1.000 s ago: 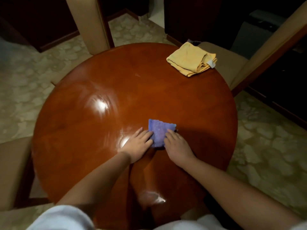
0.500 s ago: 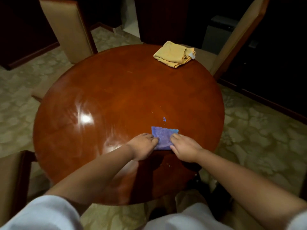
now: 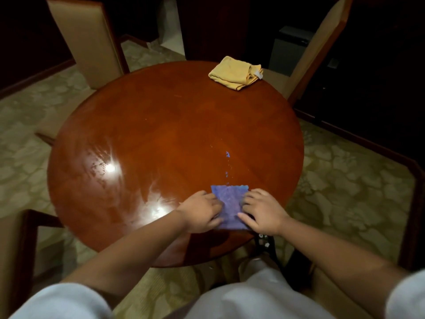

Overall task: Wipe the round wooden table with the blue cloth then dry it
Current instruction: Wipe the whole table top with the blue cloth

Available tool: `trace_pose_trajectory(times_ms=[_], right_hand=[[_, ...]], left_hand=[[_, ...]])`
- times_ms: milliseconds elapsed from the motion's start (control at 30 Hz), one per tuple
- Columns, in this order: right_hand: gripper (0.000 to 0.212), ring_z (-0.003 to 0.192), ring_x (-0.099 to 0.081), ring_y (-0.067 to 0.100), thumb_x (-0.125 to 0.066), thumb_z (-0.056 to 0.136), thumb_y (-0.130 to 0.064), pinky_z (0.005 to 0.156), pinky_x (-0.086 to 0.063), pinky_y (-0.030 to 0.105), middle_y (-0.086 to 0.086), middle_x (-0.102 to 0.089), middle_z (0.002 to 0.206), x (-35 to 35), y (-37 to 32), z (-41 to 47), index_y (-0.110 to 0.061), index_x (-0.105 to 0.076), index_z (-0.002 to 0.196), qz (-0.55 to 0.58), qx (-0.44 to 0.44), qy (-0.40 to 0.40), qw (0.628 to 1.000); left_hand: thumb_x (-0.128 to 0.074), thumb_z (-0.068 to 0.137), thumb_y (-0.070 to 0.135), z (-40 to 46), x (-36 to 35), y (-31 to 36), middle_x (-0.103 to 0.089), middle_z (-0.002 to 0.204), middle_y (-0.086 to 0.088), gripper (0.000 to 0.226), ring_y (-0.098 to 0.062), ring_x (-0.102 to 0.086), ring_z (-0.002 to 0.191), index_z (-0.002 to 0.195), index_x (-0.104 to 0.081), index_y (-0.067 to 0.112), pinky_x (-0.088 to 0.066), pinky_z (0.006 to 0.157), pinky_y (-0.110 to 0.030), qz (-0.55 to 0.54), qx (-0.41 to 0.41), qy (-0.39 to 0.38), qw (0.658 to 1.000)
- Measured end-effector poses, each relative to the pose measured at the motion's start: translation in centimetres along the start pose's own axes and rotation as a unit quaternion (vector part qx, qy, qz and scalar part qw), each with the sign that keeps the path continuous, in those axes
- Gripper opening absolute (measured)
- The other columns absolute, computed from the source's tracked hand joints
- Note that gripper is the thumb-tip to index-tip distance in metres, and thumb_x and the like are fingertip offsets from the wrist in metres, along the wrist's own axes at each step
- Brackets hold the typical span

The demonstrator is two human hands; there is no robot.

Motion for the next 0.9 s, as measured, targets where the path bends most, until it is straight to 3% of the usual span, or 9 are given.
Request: trace_pose_trajectory(times_ms=[100, 167, 267, 367, 433, 500, 600, 667, 900], right_hand=[[0.035, 0.087, -0.065, 0.026, -0.041, 0.089, -0.029, 0.079, -0.049, 0.033, 0.005, -0.069, 0.082, 1.4, 1.0, 0.3, -0.013, -0.070, 0.078, 0.054, -0.074, 0.072, 0.993], [0.039, 0.096, -0.068, 0.024, -0.040, 0.084, -0.029, 0.081, -0.055, 0.033, 0.007, -0.072, 0.100, 0.8, 0.7, 0.9, -0.010, -0.073, 0.095, 0.054, -0.111, 0.065, 0.990], [0.053, 0.110, -0.065, 0.021, -0.033, 0.088, -0.035, 0.094, -0.048, 0.031, 0.009, -0.067, 0.120, -2.1, -0.5, 1.2, -0.005, -0.069, 0.114, 0.039, -0.131, 0.020, 0.990], [0.065, 0.122, -0.057, 0.023, -0.011, 0.102, -0.036, 0.105, -0.035, 0.034, 0.012, -0.060, 0.131, -4.0, -0.8, 0.9, -0.002, -0.061, 0.126, 0.054, -0.164, -0.011, 0.985], [0.059, 0.125, -0.054, 0.025, -0.022, 0.098, -0.036, 0.106, -0.029, 0.034, 0.014, -0.056, 0.134, -4.1, -0.7, 0.9, -0.001, -0.058, 0.129, 0.043, -0.171, -0.002, 0.984], [0.059, 0.128, -0.051, 0.025, -0.030, 0.092, -0.036, 0.107, -0.026, 0.034, 0.014, -0.054, 0.137, -4.2, -0.3, 1.4, -0.001, -0.055, 0.132, 0.026, -0.177, -0.004, 0.984], [0.062, 0.131, -0.047, 0.024, -0.018, 0.099, -0.039, 0.110, -0.030, 0.035, 0.012, -0.050, 0.141, -4.2, 1.0, 2.5, -0.003, -0.053, 0.135, 0.026, -0.208, -0.005, 0.978], [0.070, 0.132, -0.046, 0.023, -0.003, 0.102, -0.040, 0.108, -0.040, 0.037, 0.012, -0.049, 0.142, -4.4, 1.9, 3.4, -0.003, -0.051, 0.137, 0.036, -0.226, -0.009, 0.973], [0.060, 0.130, -0.049, 0.024, -0.026, 0.094, -0.038, 0.104, -0.043, 0.042, 0.013, -0.052, 0.139, -4.6, 4.8, 6.7, -0.001, -0.053, 0.134, 0.033, -0.249, 0.000, 0.968]], left_hand=[[-0.031, 0.089, 0.040, -0.3, 0.3, -2.2, -0.067, 0.091, -0.005, 0.042, -0.027, -0.059, 0.087, 0.088, -0.064, 0.013, -0.046, 0.074, -0.036, -0.076, 0.100, 0.051, 0.991], [-0.037, 0.087, 0.030, -0.2, 0.6, -2.7, -0.070, 0.092, -0.009, 0.038, -0.029, -0.064, 0.084, 0.091, -0.069, 0.010, -0.053, 0.073, -0.034, -0.092, 0.150, 0.087, 0.981], [-0.039, 0.081, 0.026, 0.7, -1.7, -1.6, -0.072, 0.104, -0.013, 0.045, -0.027, -0.070, 0.093, 0.102, -0.072, 0.002, -0.056, 0.078, -0.037, -0.086, 0.198, 0.052, 0.975], [-0.032, 0.090, 0.031, 0.7, -4.1, -0.5, -0.064, 0.122, -0.014, 0.053, -0.026, -0.062, 0.113, 0.117, -0.066, 0.002, -0.051, 0.090, -0.041, -0.094, 0.241, 0.020, 0.966], [-0.026, 0.096, 0.035, 0.6, -4.6, -0.8, -0.055, 0.135, -0.016, 0.056, -0.028, -0.052, 0.126, 0.129, -0.057, 0.001, -0.039, 0.104, -0.043, -0.083, 0.245, 0.034, 0.965], [-0.025, 0.096, 0.034, 0.8, -4.3, -1.5, -0.049, 0.141, -0.016, 0.057, -0.028, -0.046, 0.131, 0.134, -0.051, 0.001, -0.029, 0.105, -0.044, -0.053, 0.237, 0.051, 0.969], [-0.020, 0.099, 0.035, 2.0, -3.9, -3.0, -0.048, 0.141, -0.016, 0.058, -0.028, -0.046, 0.132, 0.135, -0.051, 0.001, -0.027, 0.106, -0.045, -0.030, 0.232, 0.049, 0.971], [-0.027, 0.095, 0.034, 2.8, -3.5, -4.0, -0.050, 0.140, -0.015, 0.057, -0.028, -0.047, 0.131, 0.134, -0.053, 0.001, -0.027, 0.106, -0.045, -0.027, 0.231, 0.050, 0.971], [-0.025, 0.097, 0.034, 5.8, -2.2, -7.4, -0.053, 0.137, -0.014, 0.056, -0.028, -0.051, 0.127, 0.131, -0.054, 0.001, -0.031, 0.106, -0.049, -0.010, 0.208, 0.063, 0.976]])
Point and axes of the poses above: each hand's wrist, its own z-axis towards the middle knuckle, its own x-axis out of the back of the hand, y = z × x, the point moved 10 cm from there along z, towards the middle knuckle
